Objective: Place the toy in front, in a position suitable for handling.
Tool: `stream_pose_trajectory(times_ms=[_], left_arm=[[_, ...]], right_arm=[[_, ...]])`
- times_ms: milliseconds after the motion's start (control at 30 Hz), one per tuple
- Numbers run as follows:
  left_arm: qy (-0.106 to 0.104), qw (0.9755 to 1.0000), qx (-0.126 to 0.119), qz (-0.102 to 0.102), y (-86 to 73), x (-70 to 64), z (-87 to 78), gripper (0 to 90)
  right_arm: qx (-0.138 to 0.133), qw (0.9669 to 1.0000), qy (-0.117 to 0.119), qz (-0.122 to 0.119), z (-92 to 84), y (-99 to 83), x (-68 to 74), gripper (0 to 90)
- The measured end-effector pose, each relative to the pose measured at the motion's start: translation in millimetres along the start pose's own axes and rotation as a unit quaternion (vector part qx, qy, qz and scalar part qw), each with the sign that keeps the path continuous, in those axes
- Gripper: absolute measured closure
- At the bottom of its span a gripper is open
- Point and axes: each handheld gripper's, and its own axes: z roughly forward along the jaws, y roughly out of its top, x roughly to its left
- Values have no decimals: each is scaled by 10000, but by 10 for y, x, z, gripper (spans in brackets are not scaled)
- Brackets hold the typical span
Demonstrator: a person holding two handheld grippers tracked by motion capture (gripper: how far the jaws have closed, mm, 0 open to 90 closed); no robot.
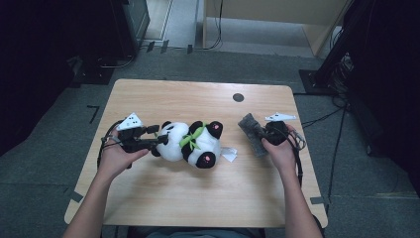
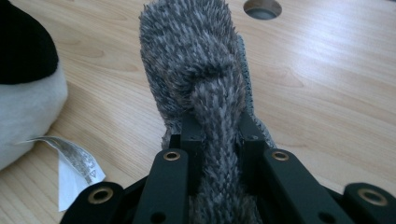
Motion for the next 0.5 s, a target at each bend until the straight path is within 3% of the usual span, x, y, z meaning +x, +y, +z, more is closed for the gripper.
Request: stream_pose_trajectory(times_ms=[167,300,500], left_arm=[[45,9996,292,38,-125,32,80,404],[-75,9998,174,-72,-188,51,87,395],[-217,9996,143,58,-261,13,75,350]], right_arm=[[-65,9999,33,-126,-27,73,63,789],[-85,9998,66,-154,-36,100,84,789],[-172,9995,108,-228,-83,167,127,789]])
